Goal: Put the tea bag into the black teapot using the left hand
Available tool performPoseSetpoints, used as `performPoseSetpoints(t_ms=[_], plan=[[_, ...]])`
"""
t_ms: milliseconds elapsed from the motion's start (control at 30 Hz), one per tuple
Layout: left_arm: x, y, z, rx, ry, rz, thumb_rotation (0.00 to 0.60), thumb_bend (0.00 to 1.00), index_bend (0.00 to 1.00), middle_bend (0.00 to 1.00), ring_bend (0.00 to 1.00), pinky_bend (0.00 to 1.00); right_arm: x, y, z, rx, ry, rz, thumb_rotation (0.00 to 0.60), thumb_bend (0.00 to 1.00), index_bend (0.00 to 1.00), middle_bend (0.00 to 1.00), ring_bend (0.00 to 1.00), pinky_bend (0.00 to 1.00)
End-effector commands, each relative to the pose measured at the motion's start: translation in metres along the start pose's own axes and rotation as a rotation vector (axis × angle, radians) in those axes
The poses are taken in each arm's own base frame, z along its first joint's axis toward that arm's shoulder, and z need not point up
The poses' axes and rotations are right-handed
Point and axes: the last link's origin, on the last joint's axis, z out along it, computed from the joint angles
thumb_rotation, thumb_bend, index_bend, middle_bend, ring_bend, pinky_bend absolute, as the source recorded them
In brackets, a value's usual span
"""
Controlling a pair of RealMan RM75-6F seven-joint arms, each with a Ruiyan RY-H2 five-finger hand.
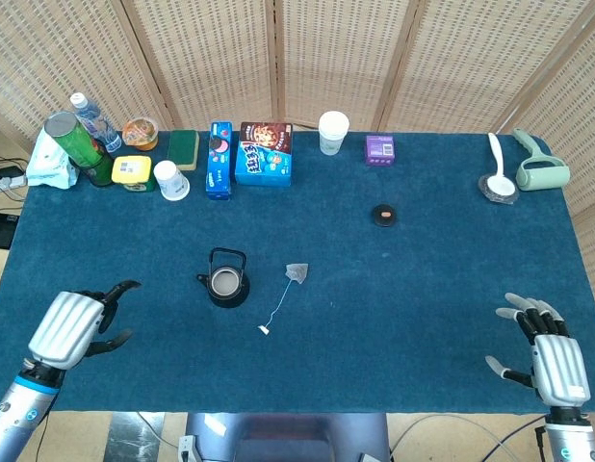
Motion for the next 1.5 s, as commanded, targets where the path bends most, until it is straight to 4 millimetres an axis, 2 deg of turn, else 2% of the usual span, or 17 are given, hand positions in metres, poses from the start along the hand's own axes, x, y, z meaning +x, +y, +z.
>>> performPoseSetpoints(t_ms=[33,200,600,733,1067,1300,1500], plan=[[-0.001,0.014,0.015,-0.072,-0.025,0.039,0.6,0.27,0.35,1.0,0.9,0.86,0.0,0.002,-0.001,-0.007,-0.001,0.002,0.6,0.03,0.31,0.21,0.23,0.15],[-0.005,0.025,0.028,-0.121,-0.068,0.062,0.6,0.33,0.43,1.0,0.95,0.89,0.001,0.006,-0.002,-0.017,0.004,0.006,0.6,0.03,0.31,0.22,0.23,0.15],[-0.029,0.043,0.055,-0.18,-0.163,0.07,0.6,0.35,0.45,1.0,0.96,0.89,0.005,0.015,0.0,-0.036,0.011,0.005,0.6,0.03,0.31,0.22,0.24,0.16],[-0.043,0.049,0.065,-0.19,-0.197,0.062,0.6,0.35,0.49,1.0,0.96,0.89,0.004,0.016,0.002,-0.039,0.007,0.005,0.6,0.03,0.31,0.22,0.24,0.16],[-0.079,0.065,0.09,-0.21,-0.282,0.058,0.6,0.35,0.49,1.0,0.96,0.89,0.001,0.02,0.004,-0.059,-0.006,0.006,0.6,0.03,0.31,0.22,0.24,0.17],[-0.101,0.08,0.106,-0.234,-0.336,0.067,0.6,0.42,0.49,1.0,0.96,0.89,0.003,0.025,0.004,-0.08,-0.008,0.006,0.6,0.03,0.31,0.22,0.24,0.17],[-0.113,0.09,0.118,-0.248,-0.37,0.087,0.6,0.43,0.49,1.0,0.96,0.89,0.005,0.03,0.002,-0.096,-0.007,0.01,0.6,0.03,0.31,0.22,0.24,0.17]])
